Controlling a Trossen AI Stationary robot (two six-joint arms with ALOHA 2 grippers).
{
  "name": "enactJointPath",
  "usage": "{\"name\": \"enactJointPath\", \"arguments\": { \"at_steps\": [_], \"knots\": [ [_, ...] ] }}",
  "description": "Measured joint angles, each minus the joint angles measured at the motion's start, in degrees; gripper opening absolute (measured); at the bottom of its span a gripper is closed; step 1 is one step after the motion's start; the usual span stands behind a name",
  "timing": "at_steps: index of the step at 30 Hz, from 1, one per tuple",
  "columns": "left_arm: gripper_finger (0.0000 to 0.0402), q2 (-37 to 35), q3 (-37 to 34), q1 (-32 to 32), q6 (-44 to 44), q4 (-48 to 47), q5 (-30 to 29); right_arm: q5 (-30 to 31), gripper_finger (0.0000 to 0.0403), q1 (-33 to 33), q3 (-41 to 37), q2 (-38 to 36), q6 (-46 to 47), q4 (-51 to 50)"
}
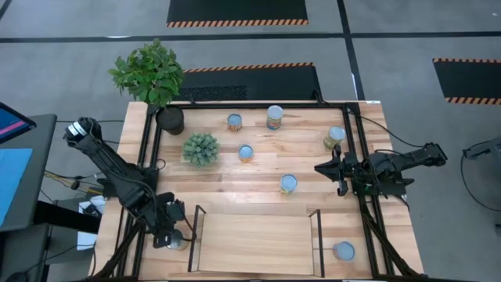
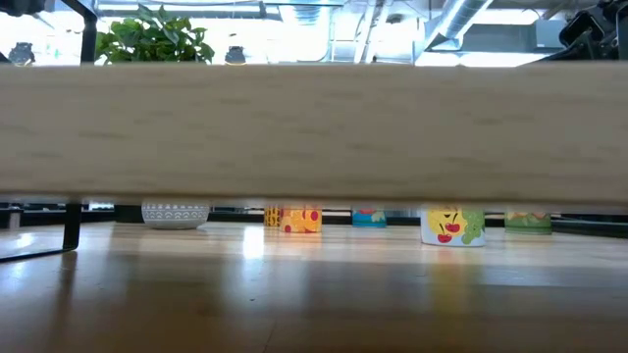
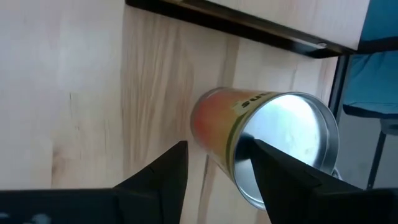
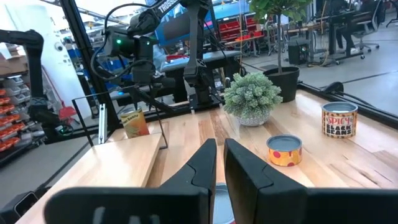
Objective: Pick and place cans onto a shelf
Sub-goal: Put the canned green beans on the shelf
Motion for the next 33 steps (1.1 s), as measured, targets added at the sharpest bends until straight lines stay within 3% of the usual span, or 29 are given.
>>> {"name": "enactJointPath", "arguments": {
  "at_steps": [13,17,22,27,33],
  "knots": [
    [0.0154,0.1,-0.1,0.0,-3.7,-0.2,1.6,0.0,0.0059,0.0,0.0,0.0,-0.2,0.0],
    [0.011,0.0,-0.2,0.0,-2.6,-0.2,3.6,0.0,0.0059,0.0,0.0,0.0,-0.2,0.0],
    [0.0016,-0.1,0.5,0.0,-0.3,-1.0,3.8,0.0,0.0059,0.0,0.0,0.0,-0.2,0.0],
    [0.0002,0.0,2.1,0.0,-0.4,-3.1,3.3,0.0,0.0059,0.0,0.0,0.0,-0.6,0.0],
    [0.0,0.3,8.6,0.0,-0.6,-14.1,3.0,0.0,0.0059,0.0,0.0,0.0,-0.6,0.0]
  ]
}}
